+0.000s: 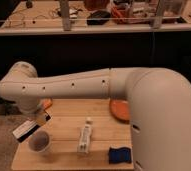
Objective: Place the eraser in the ceramic cup
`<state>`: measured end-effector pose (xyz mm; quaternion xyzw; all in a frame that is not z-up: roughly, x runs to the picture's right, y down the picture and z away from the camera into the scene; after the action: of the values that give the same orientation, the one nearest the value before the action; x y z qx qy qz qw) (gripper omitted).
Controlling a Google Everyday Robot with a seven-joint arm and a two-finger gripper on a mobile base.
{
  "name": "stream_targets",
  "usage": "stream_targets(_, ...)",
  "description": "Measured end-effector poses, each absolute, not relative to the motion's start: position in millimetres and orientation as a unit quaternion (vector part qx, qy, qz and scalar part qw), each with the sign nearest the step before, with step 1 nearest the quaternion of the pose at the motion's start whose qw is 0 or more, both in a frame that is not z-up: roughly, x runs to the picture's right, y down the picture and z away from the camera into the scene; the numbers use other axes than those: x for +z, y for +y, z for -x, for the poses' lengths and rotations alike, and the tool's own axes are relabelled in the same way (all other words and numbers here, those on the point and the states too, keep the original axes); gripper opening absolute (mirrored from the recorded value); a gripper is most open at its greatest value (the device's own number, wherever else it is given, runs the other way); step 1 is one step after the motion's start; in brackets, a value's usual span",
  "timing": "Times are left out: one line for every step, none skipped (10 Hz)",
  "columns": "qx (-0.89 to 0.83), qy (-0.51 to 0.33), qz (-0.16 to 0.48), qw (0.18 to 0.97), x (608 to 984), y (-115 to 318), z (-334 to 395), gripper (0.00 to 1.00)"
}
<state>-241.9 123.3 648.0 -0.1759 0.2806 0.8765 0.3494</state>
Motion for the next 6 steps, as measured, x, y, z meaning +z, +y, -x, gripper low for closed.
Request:
stream_targets(0.871, 0.284, 0.184, 0.357, 648.5, 115.3, 234.8, 0.00)
stream_targets(0.866, 0.286, 0.187, 0.365, 647.6, 112.8, 231.0, 0.00)
stream_targets(0.861, 0.286, 0.188, 0.377, 646.4, 112.9, 229.2, 0.00)
stream_targets(0.850, 0.282, 0.185, 0.405, 644.1, 116.7, 231.3, 0.00)
stream_targets(0.838, 0.276, 0.185, 0.433, 639.7, 122.5, 236.0, 0.00)
stream_targets(0.829, 0.275, 0.183, 0.451, 637.7, 126.7, 234.1, 0.00)
